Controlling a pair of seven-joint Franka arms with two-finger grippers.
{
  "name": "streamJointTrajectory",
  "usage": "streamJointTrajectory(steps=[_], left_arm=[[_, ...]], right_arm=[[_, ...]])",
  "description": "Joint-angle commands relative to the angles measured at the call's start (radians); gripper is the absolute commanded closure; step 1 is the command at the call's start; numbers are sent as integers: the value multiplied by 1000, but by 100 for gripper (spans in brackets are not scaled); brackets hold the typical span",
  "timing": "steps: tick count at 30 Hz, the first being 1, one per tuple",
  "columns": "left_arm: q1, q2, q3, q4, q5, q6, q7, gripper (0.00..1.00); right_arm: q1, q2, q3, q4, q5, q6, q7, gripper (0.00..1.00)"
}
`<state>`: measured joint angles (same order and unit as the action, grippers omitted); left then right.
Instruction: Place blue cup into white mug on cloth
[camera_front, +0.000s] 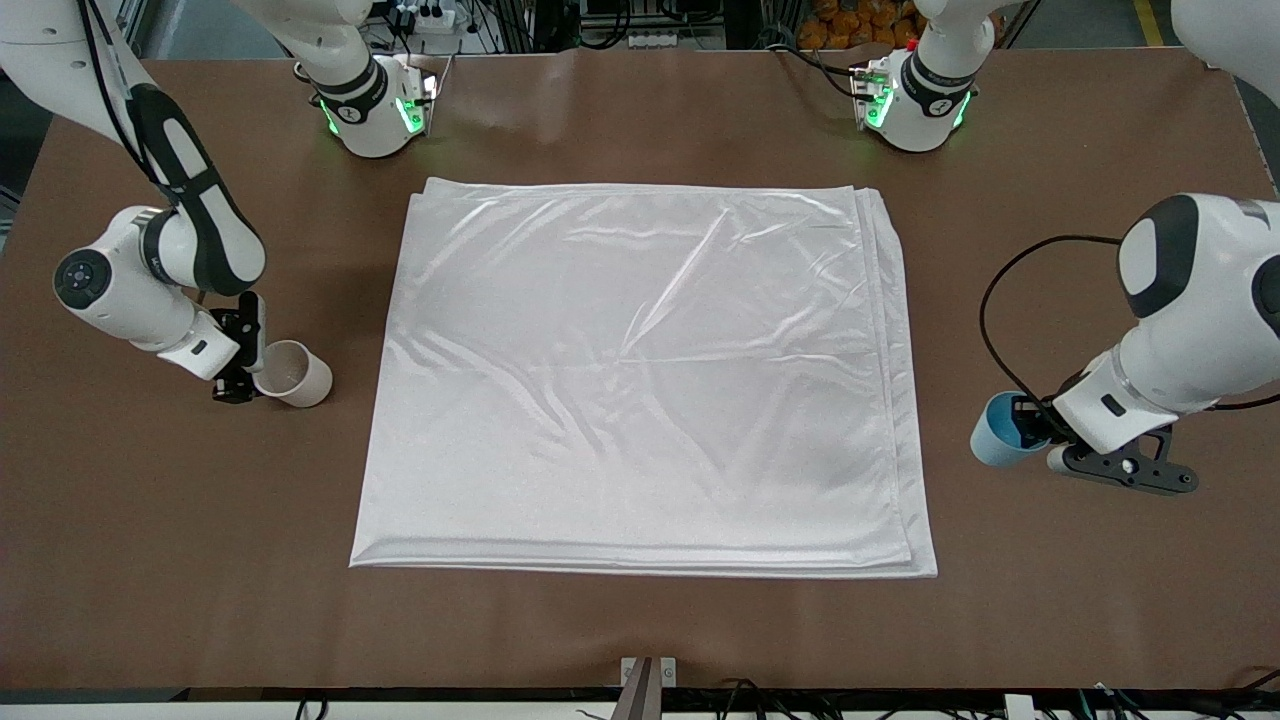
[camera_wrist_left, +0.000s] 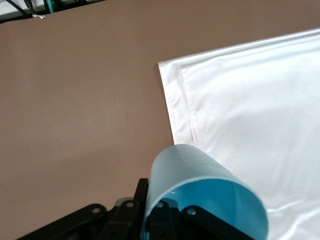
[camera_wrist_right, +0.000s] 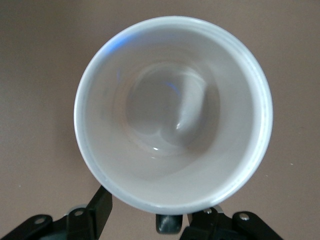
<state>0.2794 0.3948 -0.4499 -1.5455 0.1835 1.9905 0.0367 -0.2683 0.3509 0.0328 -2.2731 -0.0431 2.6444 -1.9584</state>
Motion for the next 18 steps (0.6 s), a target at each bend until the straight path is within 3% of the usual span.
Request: streamJointTrajectory(steps=[1,8,14,18], left_arm=[[3,-40,-7,39,-25,-90,8,100],[6,-40,-21,62,-33,-110,11,100],[1,-40,-36,62,-53,-118,5,100],[1,-39,-43,62,-53,-118,2,100]], right_arm=[[-14,-12,12,-22,26,25,-31,45],[-17,-12,12,-19,28,25,-27,57],[-19,-16,13,-16,31,25,-24,82],[-17,-24,12,-16,63,25,-24,91]])
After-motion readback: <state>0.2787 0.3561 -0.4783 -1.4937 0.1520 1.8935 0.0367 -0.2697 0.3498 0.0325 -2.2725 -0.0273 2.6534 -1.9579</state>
